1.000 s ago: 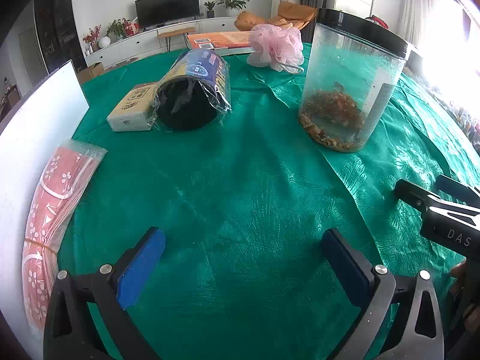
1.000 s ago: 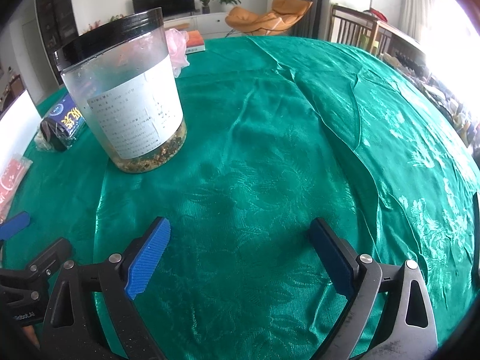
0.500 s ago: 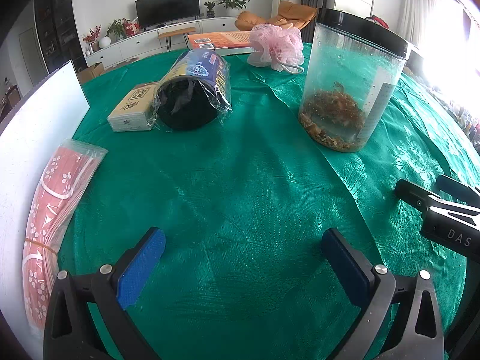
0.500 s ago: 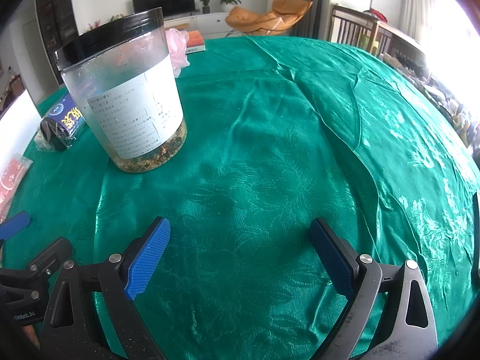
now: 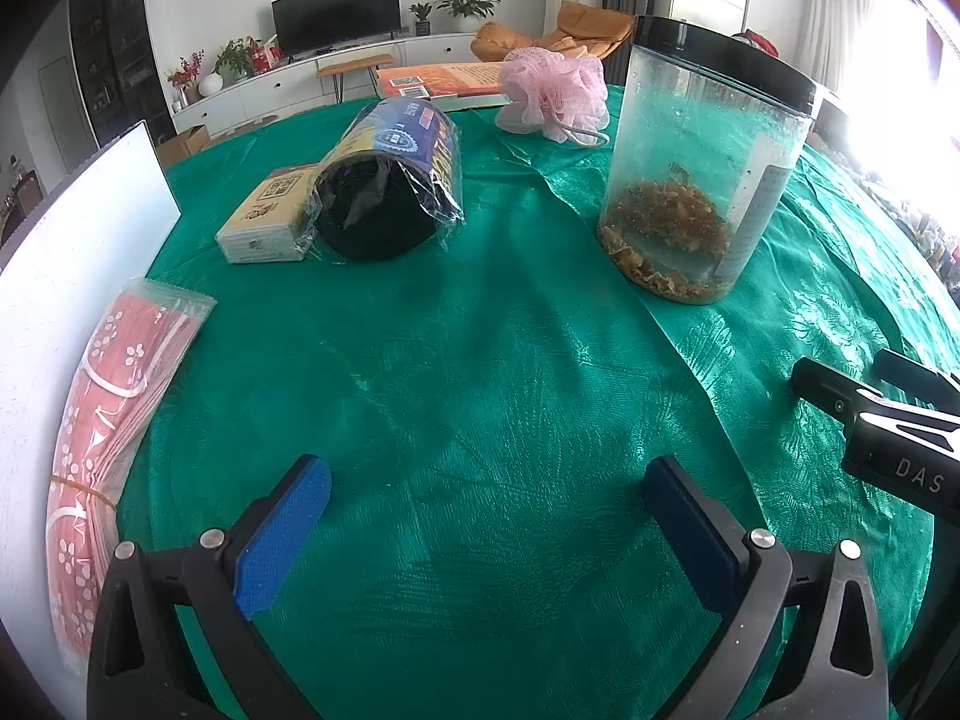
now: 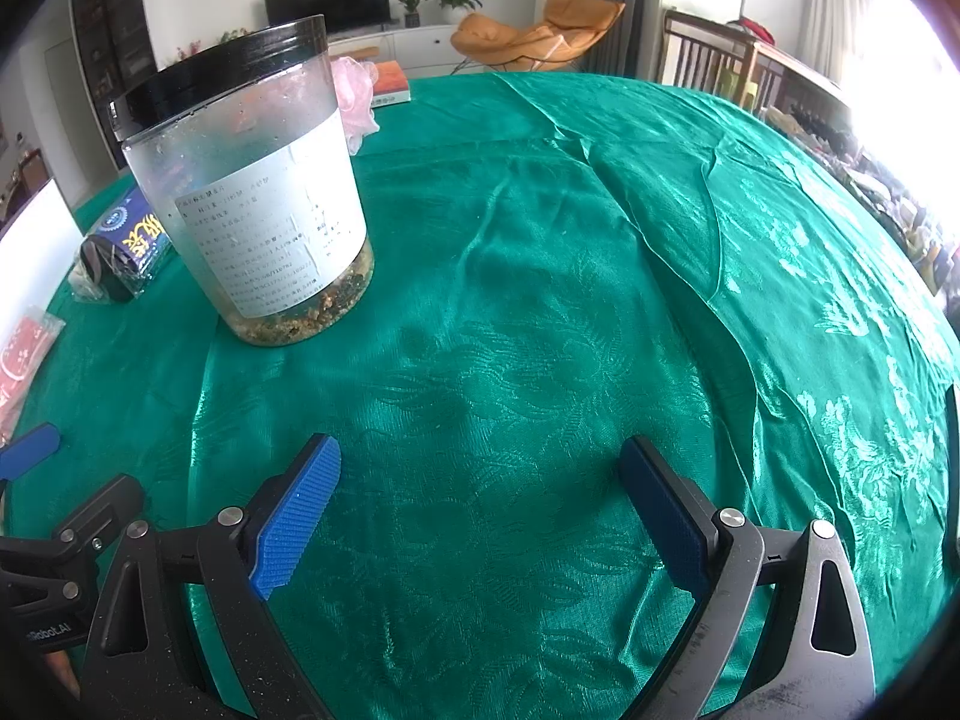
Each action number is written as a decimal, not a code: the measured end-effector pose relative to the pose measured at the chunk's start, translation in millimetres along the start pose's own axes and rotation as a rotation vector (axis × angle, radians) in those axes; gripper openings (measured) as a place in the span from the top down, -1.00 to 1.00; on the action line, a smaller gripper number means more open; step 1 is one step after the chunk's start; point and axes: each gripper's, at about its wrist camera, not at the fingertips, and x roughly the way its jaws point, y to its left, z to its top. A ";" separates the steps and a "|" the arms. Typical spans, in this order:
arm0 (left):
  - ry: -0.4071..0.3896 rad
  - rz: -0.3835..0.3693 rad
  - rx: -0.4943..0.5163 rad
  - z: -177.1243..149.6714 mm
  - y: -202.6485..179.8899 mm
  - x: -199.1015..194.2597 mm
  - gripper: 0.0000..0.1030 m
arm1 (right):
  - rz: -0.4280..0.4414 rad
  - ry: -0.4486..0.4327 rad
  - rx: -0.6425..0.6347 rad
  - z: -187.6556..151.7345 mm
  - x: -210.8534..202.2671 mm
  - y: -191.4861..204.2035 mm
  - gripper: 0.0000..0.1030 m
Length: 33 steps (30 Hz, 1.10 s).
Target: Organize soft objects
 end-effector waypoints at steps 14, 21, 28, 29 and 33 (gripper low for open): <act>0.001 -0.002 0.002 0.5 0.4 -0.1 -1.00 | 0.000 0.001 0.001 0.0 -0.1 0.0 -0.86; 0.002 0.013 -0.020 17.8 13.8 12.5 -1.00 | 0.000 0.001 0.000 0.1 0.1 -0.1 -0.86; -0.001 0.025 -0.035 17.1 17.7 12.6 -1.00 | 0.000 0.001 0.001 0.1 -0.1 -0.1 -0.86; -0.001 0.025 -0.036 17.2 17.2 12.9 -1.00 | 0.000 0.001 0.001 0.2 0.1 -0.2 -0.86; -0.001 0.025 -0.036 16.6 17.6 12.8 -1.00 | 0.000 0.001 0.001 0.2 0.0 -0.2 -0.86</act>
